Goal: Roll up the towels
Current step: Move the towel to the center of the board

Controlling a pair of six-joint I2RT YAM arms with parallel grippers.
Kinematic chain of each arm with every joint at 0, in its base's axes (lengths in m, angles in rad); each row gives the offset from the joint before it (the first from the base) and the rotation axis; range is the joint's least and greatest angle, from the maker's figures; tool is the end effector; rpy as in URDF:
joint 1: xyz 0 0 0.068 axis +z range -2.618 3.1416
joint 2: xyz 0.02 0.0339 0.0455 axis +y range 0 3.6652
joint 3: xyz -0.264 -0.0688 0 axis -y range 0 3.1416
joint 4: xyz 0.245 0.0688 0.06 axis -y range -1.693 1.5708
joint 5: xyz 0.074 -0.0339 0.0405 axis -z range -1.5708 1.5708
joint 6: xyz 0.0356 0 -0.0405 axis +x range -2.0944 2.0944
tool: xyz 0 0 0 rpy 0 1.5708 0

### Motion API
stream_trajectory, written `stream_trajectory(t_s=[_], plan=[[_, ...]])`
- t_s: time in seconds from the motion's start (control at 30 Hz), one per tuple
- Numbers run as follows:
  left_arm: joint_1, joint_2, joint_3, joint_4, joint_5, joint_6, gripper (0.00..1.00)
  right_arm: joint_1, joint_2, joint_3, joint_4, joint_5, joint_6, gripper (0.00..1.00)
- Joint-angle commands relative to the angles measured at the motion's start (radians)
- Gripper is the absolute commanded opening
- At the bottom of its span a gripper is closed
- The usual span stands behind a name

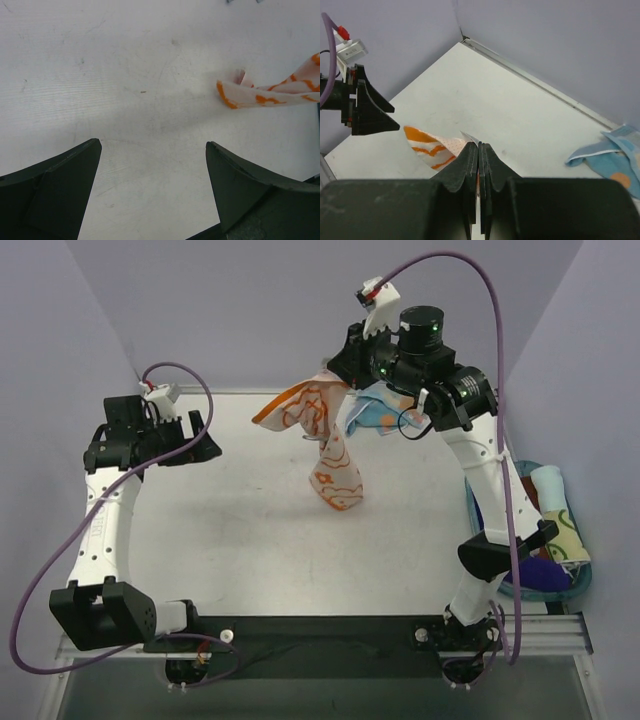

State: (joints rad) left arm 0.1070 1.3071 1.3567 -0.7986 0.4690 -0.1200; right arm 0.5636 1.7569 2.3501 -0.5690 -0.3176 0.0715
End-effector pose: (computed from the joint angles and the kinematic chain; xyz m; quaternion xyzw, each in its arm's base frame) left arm 0.2705 0.0129 0.3684 -0.0088 0.8964 -0.2155 0.3871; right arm 0.2867 0.1944 0.5623 -0.2778 0.6414 0.3256 0.6368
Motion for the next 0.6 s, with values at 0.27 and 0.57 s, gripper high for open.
stream_trajectory(t_s=[0.27,0.57], plan=[[-0.016,-0.058,-0.091,0.087,0.209,0.221,0.97,-0.356,-0.174,-0.536,0.046,-0.168,0.227,0.00],[-0.470,0.047,-0.217,0.200,0.048,0.537,0.96,-0.507,-0.171,-1.056,0.080,-0.204,0.241,0.00]])
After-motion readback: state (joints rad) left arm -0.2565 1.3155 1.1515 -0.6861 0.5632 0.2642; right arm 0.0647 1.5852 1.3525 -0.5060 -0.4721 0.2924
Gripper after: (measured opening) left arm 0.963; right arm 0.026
